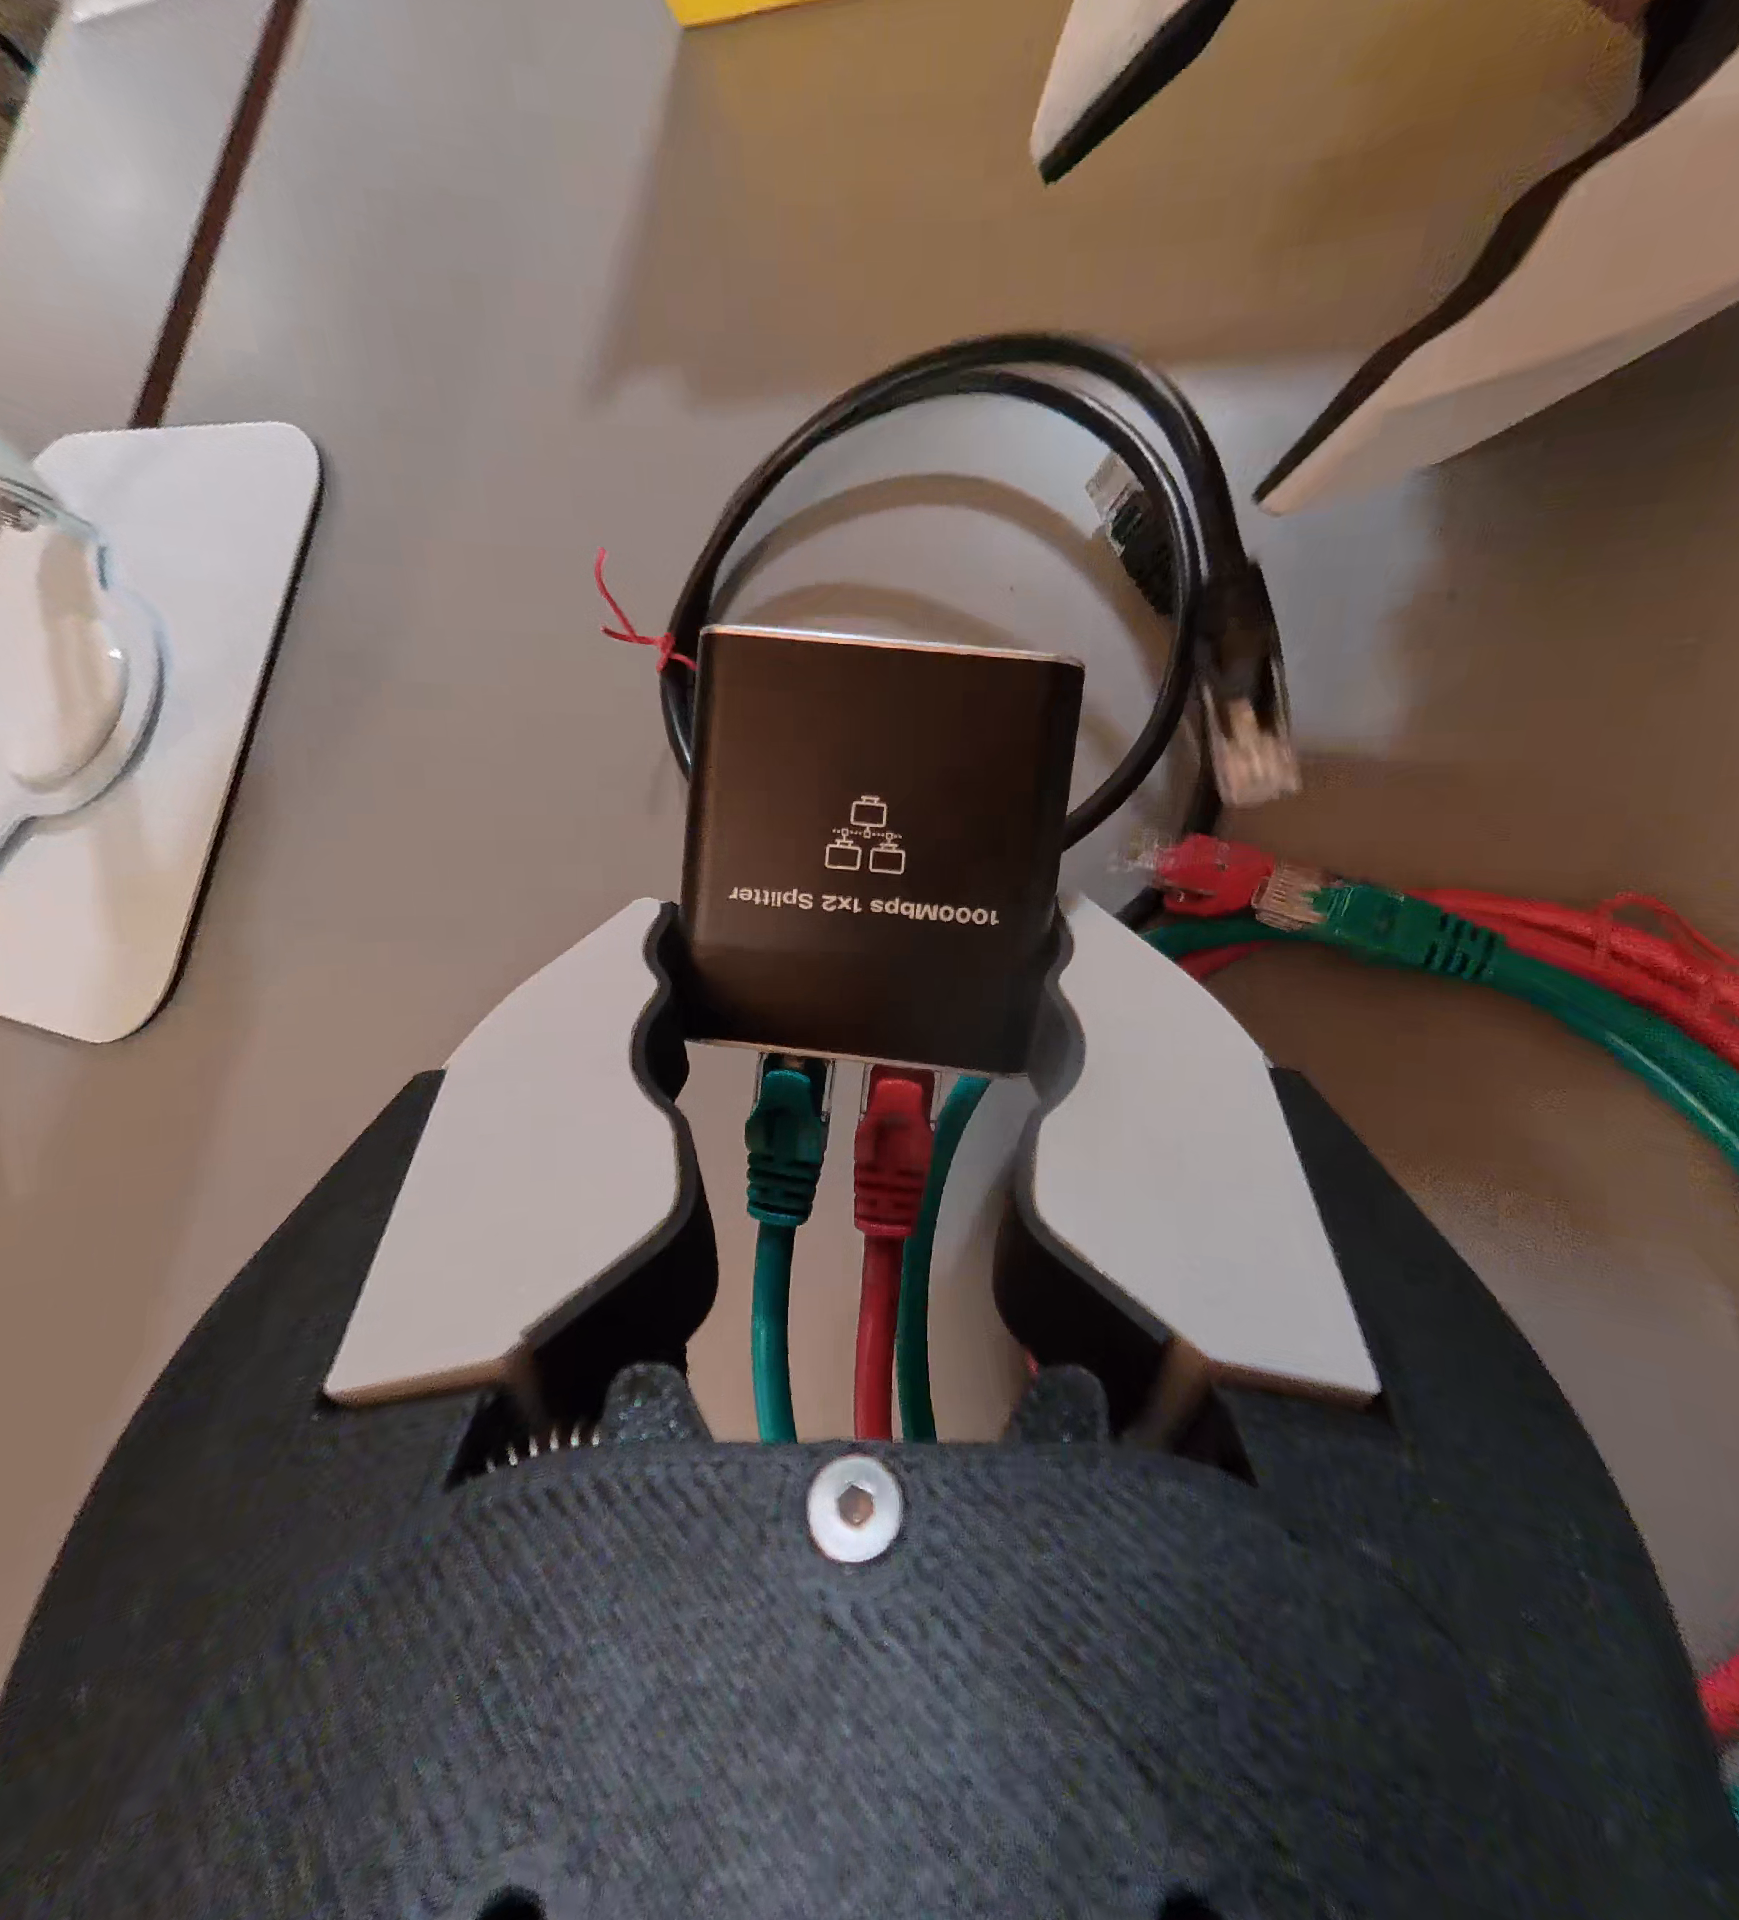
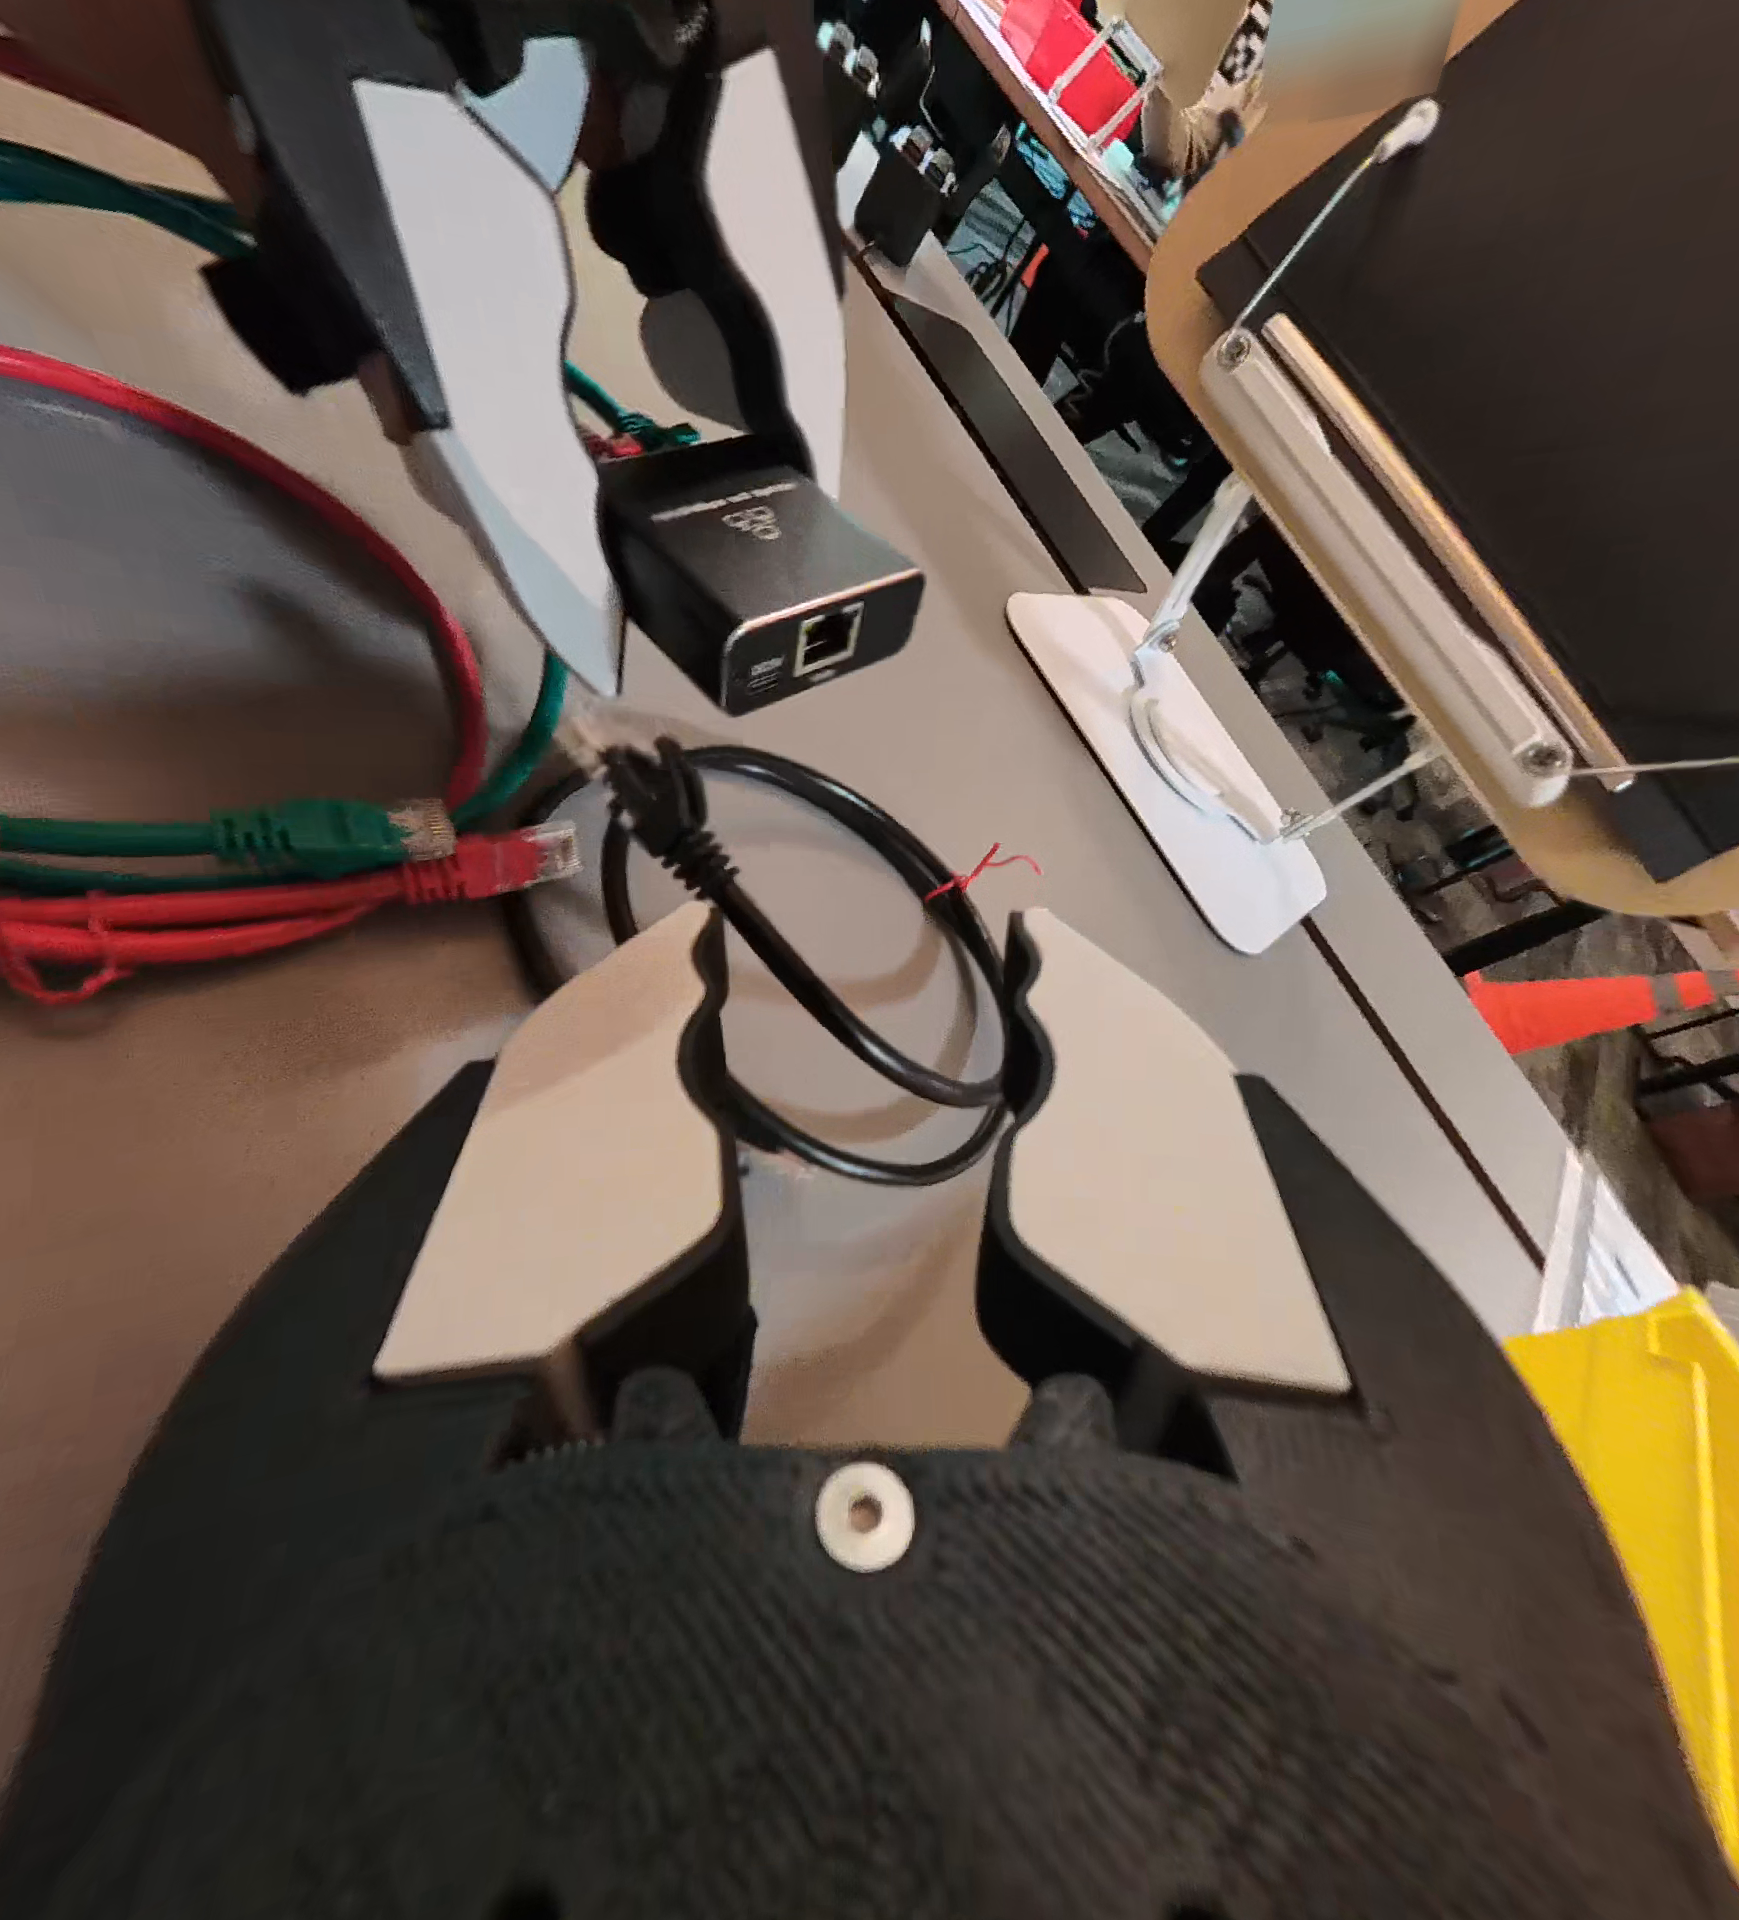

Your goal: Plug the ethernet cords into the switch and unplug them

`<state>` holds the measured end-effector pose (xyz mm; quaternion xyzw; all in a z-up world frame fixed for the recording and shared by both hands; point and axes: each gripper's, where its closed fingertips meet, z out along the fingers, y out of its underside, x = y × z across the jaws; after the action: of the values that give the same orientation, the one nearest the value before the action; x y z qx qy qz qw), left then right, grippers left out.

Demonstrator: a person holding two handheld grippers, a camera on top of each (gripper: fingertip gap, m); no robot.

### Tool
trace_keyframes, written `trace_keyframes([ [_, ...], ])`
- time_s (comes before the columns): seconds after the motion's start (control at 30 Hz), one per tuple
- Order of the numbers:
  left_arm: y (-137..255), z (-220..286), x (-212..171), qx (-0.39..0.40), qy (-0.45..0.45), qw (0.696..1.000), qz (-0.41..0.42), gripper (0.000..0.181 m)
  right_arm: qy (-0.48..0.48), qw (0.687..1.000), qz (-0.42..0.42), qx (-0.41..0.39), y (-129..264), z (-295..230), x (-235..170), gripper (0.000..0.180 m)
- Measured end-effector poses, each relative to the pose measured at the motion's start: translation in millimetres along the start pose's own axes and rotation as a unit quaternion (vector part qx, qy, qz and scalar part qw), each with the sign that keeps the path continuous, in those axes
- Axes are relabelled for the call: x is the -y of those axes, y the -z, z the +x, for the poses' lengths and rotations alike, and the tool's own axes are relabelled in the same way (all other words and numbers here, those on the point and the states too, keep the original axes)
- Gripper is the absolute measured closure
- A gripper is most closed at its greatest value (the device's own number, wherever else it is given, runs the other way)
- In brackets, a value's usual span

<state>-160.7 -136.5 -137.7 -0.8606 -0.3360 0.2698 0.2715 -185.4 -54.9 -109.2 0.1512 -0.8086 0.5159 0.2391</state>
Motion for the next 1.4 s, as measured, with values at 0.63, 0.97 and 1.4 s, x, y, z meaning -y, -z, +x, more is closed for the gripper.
trace_keyframes([
  [0.63,-22.8,20.2,-26.2,-0.072,0.092,0.992,0.040,0.114,-0.175,0.975,0.051,0.129,50.3,-30.7,-4.6,0.139],
  [0.97,11.0,-1.5,-19.6,-0.029,0.137,0.987,0.076,0.114,-0.181,0.971,0.068,0.142,15.0,-38.1,9.1,0.149],
  [1.4,43.8,-11.8,-12.3,0.056,0.217,0.958,0.179,0.114,-0.266,0.951,0.099,0.123,-16.3,11.4,24.2,0.165],
])
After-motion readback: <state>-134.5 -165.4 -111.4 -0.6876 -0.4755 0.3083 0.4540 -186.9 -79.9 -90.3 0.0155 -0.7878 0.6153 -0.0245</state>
